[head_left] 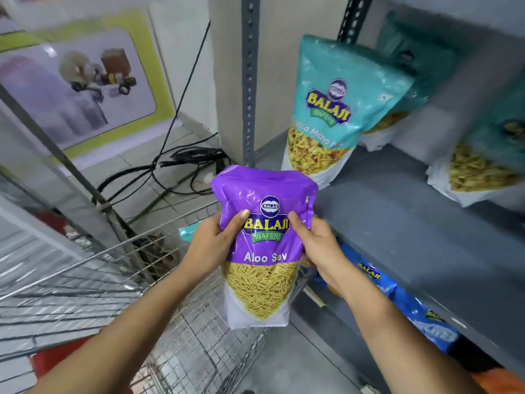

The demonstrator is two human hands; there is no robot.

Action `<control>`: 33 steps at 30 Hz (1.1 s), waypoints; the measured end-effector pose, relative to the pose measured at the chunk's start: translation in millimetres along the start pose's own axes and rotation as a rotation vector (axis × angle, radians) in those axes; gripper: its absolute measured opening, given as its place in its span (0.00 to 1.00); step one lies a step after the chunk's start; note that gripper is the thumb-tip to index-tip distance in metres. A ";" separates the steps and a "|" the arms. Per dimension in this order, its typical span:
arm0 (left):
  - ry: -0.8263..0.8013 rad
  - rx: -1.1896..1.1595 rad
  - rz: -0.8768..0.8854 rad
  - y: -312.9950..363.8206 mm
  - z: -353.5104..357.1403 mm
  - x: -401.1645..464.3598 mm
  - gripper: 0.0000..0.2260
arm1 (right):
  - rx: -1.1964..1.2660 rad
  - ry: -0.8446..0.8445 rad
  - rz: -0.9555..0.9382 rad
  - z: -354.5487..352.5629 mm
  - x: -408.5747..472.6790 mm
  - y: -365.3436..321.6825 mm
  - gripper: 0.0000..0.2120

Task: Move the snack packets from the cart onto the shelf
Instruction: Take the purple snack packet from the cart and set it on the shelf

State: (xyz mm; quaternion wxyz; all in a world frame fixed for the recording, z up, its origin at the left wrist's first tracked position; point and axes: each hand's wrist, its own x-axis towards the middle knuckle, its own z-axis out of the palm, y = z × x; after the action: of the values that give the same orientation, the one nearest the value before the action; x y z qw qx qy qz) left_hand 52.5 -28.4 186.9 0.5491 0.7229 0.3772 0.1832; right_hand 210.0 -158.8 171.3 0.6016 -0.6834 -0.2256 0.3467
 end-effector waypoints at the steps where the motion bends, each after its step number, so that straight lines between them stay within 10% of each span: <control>1: -0.017 -0.002 0.027 11.9 4.9 -3.3 0.20 | 0.008 0.027 -0.014 -8.7 -8.1 -9.1 0.11; 15: -0.391 -0.013 0.508 187.0 254.6 -52.9 0.27 | -0.034 0.702 -0.243 -261.4 -168.1 -71.1 0.07; 33: -0.696 -0.069 0.478 234.8 457.7 -70.3 0.17 | -0.150 1.250 -0.240 -408.6 -207.3 -44.3 0.11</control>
State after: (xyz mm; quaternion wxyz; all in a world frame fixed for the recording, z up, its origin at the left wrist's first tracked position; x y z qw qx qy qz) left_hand 398.6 -407.4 265.4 0.6097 0.7900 -0.0154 0.0629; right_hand 382.9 -573.5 271.2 0.6048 -0.7667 0.0692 -0.2038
